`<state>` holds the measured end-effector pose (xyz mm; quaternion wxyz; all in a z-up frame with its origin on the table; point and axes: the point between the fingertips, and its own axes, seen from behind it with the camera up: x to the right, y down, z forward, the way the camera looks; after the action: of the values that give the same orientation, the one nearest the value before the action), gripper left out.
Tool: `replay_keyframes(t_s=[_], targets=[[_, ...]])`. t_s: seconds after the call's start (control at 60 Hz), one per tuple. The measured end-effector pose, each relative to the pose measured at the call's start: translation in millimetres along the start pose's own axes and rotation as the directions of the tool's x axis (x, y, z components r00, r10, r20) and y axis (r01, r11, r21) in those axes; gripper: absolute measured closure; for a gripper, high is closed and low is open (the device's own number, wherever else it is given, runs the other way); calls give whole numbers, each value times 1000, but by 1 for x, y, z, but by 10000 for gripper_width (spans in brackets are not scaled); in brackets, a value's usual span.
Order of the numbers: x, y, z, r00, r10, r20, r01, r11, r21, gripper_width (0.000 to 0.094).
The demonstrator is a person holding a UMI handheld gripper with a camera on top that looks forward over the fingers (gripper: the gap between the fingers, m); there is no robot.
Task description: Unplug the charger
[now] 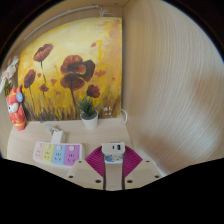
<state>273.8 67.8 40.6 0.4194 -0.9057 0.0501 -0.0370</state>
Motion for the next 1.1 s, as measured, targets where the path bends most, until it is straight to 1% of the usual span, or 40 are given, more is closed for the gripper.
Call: replay_keyframes(t_s=[0.15,0.233,0.3,0.35,0.417,0.467,0.55,0.583,0.633,0.7,0.75,0.817,0.917,1.017,1.1], targets=[[3,41,14,1000,-3,-24,1,997,-74,696],[2,43,14,1000,-3,-29,1,998,-63,645],[3,40,11,999,-6,-35,4,998,-66,574],[6,29,3,998,-13,-53,12,999,-35,466],[3,3,-14,998,-21,-59,23,999,34,387],[2,-18,-33,998,-14,-66,19,997,73,309],[-6,-54,-74,998,-3,-70,15,985,171,147],[-12,-67,-94,998,5,-67,9,978,210,108],[-24,-83,-125,999,11,-53,2,968,252,91],[-45,-95,-169,1000,11,-29,-1,949,314,92],[-62,-98,-199,1000,-2,-13,6,941,338,92],[-87,-90,-232,1000,-12,6,9,932,364,93],[-124,-66,-273,999,-27,37,12,929,369,94],[-164,-26,-297,995,-44,85,13,942,335,95],[-196,8,-308,991,-66,117,31,958,285,87]])
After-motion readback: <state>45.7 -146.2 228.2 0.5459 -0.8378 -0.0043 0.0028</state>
